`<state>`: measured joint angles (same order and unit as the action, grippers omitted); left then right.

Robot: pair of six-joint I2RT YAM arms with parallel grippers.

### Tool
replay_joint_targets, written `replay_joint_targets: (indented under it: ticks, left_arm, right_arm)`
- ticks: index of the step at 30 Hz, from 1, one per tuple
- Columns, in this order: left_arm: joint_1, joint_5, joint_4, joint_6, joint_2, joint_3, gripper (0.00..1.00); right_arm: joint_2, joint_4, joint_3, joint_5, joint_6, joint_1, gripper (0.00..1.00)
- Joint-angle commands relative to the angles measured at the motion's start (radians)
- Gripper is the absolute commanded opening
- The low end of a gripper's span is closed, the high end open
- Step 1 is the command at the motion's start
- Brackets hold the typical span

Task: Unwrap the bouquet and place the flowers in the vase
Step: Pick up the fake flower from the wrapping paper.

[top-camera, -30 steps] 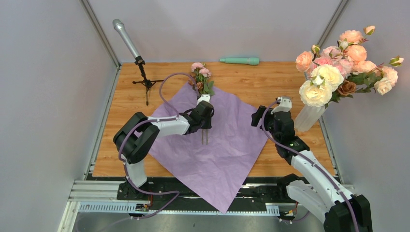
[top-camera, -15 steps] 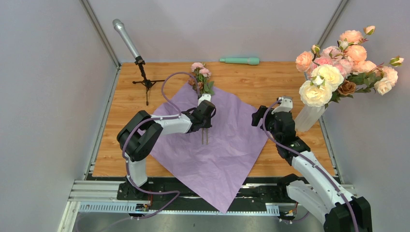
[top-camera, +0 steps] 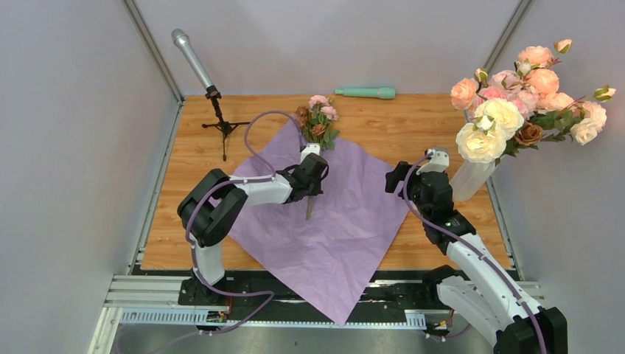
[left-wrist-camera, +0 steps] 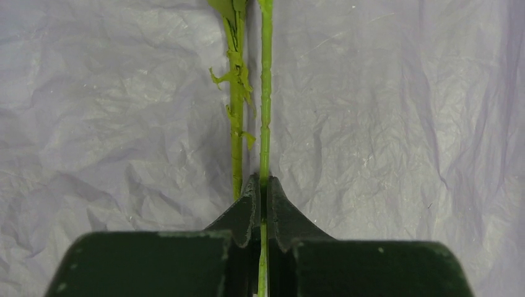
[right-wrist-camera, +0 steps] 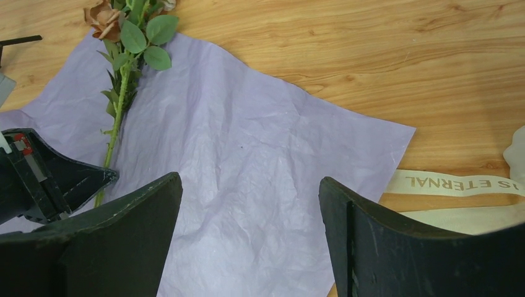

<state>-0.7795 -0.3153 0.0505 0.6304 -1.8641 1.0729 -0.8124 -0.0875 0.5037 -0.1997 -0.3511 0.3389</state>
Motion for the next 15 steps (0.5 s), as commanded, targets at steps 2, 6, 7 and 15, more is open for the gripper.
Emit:
replay_joint_targets:
  ticks: [2,6,7,15]
  left_arm:
    - [-0.004,-0.016,-0.060,0.075,0.134,-0.052,0.00]
    - [-0.002,-0.019,-0.113,0.113,0.213,-0.095,0.00]
    - [-0.001,-0.018,-0.132,0.124,0.227,-0.113,0.00]
    - [0.034,0.047,-0.275,0.164,0.403,-0.245,0.00]
  right_arm:
    - [0.026,-0.013,-0.008,-0.010,-0.020,-0.003,0.82]
    - [0.028,-0.017,-0.006,-0.013,-0.020,-0.004,0.82]
    - [0.027,-0.018,-0.006,-0.014,-0.021,-0.005,0.82]
    - [0.029,-0.024,-0.006,-0.013,-0.033,-0.006,0.82]
